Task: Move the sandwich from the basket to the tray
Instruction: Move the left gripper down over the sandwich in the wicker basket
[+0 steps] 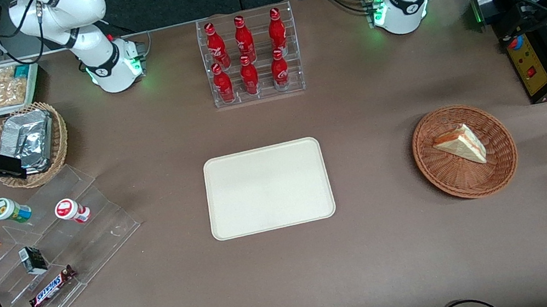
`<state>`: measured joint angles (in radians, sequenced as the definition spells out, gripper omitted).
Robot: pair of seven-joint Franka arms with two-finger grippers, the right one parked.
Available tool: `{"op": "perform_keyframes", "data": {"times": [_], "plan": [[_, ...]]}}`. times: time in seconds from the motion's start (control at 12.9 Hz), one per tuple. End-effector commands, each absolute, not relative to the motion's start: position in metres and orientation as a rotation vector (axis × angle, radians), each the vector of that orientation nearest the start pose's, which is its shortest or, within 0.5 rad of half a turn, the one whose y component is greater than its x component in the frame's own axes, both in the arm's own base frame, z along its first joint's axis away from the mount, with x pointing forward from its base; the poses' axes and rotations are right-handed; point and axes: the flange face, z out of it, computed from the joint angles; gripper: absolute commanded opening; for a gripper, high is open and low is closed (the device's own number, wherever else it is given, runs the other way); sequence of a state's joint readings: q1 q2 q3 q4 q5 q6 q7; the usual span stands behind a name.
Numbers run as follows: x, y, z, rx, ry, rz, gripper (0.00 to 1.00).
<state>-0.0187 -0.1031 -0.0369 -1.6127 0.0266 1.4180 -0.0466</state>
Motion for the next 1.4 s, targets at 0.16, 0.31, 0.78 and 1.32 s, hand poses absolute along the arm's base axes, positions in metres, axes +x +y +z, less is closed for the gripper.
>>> {"op": "perform_keyframes", "data": {"times": [0.16, 0.31, 0.78, 1.32], "plan": [[0.517, -0.027, 0.641, -3.095, 0.018, 0.194, 1.0], [0.544, -0.02, 0.586, -3.072, -0.032, 0.358, 1.0], [0.556, 0.01, 0.471, -2.913, -0.741, 0.353, 1.0], [0.56, 0.008, 0.349, -2.746, -1.287, 0.17, 1.0]]}}
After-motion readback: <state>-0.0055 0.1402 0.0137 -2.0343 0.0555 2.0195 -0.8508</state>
